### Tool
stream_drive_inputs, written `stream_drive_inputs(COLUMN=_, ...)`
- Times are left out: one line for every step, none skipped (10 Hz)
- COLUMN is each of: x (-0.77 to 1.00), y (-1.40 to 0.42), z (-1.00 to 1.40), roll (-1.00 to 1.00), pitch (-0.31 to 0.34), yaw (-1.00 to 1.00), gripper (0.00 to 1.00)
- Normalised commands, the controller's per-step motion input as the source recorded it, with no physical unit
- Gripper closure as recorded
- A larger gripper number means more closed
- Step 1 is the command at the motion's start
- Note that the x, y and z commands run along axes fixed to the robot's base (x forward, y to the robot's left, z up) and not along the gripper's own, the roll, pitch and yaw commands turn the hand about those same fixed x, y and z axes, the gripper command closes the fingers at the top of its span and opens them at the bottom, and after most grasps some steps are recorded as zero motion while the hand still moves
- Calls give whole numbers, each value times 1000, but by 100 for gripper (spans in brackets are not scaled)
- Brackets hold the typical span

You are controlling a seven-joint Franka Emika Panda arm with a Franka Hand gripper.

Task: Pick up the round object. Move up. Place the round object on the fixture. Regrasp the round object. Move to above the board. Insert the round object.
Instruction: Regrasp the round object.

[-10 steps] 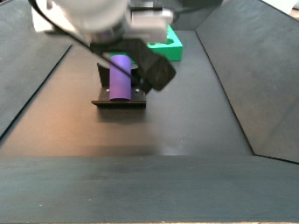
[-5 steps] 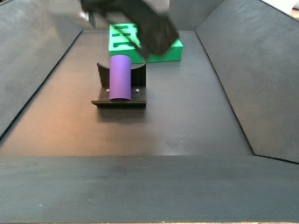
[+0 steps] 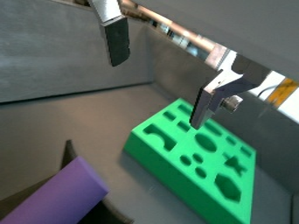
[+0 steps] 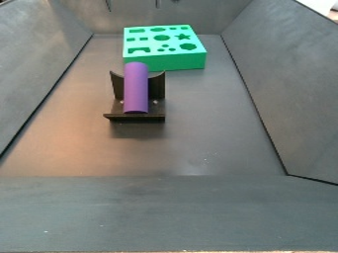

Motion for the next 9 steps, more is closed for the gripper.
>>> stream_drive_inputs(x=-25, y=-42, z=22, roll=1000, pitch=42, yaw=18, gripper=0)
stream_drive_inputs(x=-37, y=-38, z=21, roll=1000, pitch=36, yaw=18, gripper=0)
stream_drive_inputs(x=-45, y=-33, z=25, roll=1000, pitch=33, yaw=18, gripper=0)
stream_drive_inputs(x=-45, y=-27, z=13, roll=1000, pitch=26, yaw=18, gripper=0)
stream_drive_inputs(x=-43, y=-25, z=6, roll=1000, pitch=21, yaw=19, gripper=0)
stream_drive_inputs(x=-44, y=-23, z=12, roll=1000, pitch=13, yaw=20, gripper=0)
stream_drive_inputs(x=-41, y=-22, z=15, roll=1000, pitch=9, yaw=21, gripper=0)
stream_drive_inputs(x=-29, y=-20, z=6, roll=1000, pitch=1, yaw=22, gripper=0)
stream_drive_inputs(x=-23, y=-17, z=1, roll=1000, pitch=-3, yaw=23, gripper=0)
